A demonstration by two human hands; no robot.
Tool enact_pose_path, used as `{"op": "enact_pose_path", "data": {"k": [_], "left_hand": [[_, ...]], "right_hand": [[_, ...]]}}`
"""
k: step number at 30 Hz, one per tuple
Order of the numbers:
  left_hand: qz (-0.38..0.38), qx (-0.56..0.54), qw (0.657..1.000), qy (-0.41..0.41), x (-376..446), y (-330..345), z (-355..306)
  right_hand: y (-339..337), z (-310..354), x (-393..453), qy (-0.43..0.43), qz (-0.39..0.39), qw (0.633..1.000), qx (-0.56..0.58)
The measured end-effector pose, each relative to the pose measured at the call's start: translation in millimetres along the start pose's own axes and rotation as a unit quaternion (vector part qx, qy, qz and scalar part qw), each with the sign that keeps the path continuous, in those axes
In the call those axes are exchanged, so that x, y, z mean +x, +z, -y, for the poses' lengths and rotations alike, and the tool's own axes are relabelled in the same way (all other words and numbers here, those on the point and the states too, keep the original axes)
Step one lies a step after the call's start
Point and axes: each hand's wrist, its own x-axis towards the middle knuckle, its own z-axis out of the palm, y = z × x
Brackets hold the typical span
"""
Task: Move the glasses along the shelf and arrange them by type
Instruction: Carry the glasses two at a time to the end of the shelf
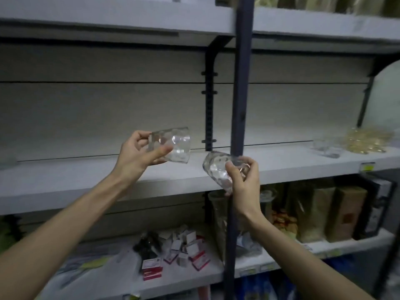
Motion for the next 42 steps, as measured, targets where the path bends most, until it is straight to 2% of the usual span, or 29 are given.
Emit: {"op": "enact_pose_path", "data": {"k": [4,8,12,14,18,22,26,31,36,42], "left_hand": [[0.056,-0.001,0.998,0.026,-15,96,-3],[0.138,0.02,0.989,0.044,-18,189,3],[0.161,0.015,0.986,0.034,3,277,16],[0.162,-0.003,0.987,0.011,22,319,28],[0.133,-0.091,0.981,-0.106,65,398,49],[0.121,-0.096,0.974,-0.166,119,453,75],[0.11,-0.09,0.965,-0.221,161,490,85],[0.075,-0.032,0.976,-0.201,188,524,102],[0.069,0.045,0.983,-0.166,197,549,123],[0.069,0.188,0.97,-0.136,187,576,124]], "right_hand": [[-81,-4,8,0.026,-0.098,0.995,-0.019],[-157,-8,23,0.051,-0.164,0.983,-0.065],[-230,-19,45,0.061,-0.219,0.967,-0.117],[-265,-26,61,0.07,-0.232,0.958,-0.152],[-324,-37,115,0.072,-0.236,0.945,-0.215],[-367,-37,185,0.065,-0.215,0.935,-0.275],[-392,-36,253,0.053,-0.151,0.919,-0.36],[-402,-51,308,0.067,-0.058,0.892,-0.444],[-400,-74,340,0.081,-0.043,0.889,-0.449],[-403,-95,372,0.06,0.01,0.88,-0.472]]}}
